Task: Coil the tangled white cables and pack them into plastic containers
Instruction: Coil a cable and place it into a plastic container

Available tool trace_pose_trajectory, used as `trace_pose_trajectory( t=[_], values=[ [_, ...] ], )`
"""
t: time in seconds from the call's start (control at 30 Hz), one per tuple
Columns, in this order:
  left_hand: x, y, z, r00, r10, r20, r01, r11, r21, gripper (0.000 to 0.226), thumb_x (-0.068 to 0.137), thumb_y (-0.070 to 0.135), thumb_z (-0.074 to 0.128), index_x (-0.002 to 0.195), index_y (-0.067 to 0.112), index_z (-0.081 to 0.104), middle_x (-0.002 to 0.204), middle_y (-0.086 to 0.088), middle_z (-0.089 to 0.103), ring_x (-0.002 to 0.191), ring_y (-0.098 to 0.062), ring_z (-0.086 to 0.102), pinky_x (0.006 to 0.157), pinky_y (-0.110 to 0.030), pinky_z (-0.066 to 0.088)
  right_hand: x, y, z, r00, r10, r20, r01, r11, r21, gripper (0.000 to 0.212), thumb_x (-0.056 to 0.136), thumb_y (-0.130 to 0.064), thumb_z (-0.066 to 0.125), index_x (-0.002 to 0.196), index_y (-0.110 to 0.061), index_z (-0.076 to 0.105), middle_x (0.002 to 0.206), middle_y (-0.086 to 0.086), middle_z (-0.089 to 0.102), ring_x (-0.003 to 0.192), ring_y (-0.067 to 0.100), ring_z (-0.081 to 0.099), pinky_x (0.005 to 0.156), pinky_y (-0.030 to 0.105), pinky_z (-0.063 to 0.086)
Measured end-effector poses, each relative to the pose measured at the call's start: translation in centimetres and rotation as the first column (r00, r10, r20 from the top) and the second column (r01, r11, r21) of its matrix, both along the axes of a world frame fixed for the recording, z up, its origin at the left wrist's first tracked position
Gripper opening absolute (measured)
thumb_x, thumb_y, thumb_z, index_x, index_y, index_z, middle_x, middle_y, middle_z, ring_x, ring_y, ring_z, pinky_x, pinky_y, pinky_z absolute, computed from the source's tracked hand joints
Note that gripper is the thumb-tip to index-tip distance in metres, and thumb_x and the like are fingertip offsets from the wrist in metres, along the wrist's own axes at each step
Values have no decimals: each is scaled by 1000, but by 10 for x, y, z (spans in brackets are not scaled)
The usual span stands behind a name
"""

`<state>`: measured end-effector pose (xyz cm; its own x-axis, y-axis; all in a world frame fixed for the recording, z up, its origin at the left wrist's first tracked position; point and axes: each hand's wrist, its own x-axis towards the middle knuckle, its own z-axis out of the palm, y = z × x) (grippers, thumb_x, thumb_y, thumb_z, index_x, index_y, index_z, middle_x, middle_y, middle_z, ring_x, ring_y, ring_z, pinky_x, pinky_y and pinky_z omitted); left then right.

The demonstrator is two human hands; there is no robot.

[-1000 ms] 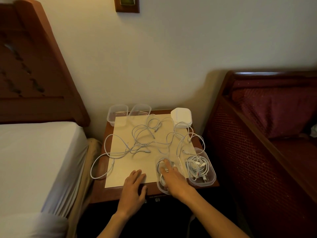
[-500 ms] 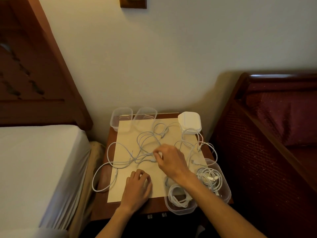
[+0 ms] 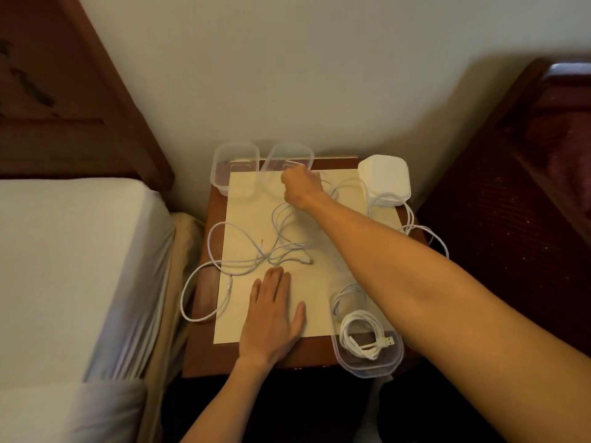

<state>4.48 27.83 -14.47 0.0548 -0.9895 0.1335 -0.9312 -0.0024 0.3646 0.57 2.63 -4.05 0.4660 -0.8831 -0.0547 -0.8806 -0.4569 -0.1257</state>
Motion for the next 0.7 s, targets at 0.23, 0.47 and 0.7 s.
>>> trace_pose_trajectory(
  t=[0.23, 0.47, 0.7],
  values=[
    [2, 1, -5, 1000, -17, 7, 17, 997, 71, 70, 96, 54, 25, 153, 12, 23, 162, -1, 11, 150, -11, 0, 121, -37, 2, -6, -1, 1, 978, -25, 207, 53, 990, -130, 27, 90, -8, 52, 104, -17, 73, 105, 12, 69, 98, 37, 63, 76, 39, 49],
    [4, -1, 5, 991, -25, -135, 41, 992, 120, 64, 98, 52, 31, 153, 22, 21, 159, 12, 6, 148, -5, -4, 121, -30, -6, -67, 97, 44, 778, 185, 601, 21, 947, -320, 15, 89, -15, 63, 99, -17, 75, 92, 2, 74, 88, 22, 66, 72, 38, 55],
    [21, 20, 69, 499, 292, -816, -360, 926, 111, 30, 99, 14, 51, 85, 29, 72, 88, 9, 74, 88, -14, 70, 74, -33, 58, -122, 233, 24, 744, 395, 539, -135, 879, -458, 13, 88, -11, 66, 98, -15, 71, 93, -4, 70, 91, 15, 62, 76, 28, 52]
  ],
)
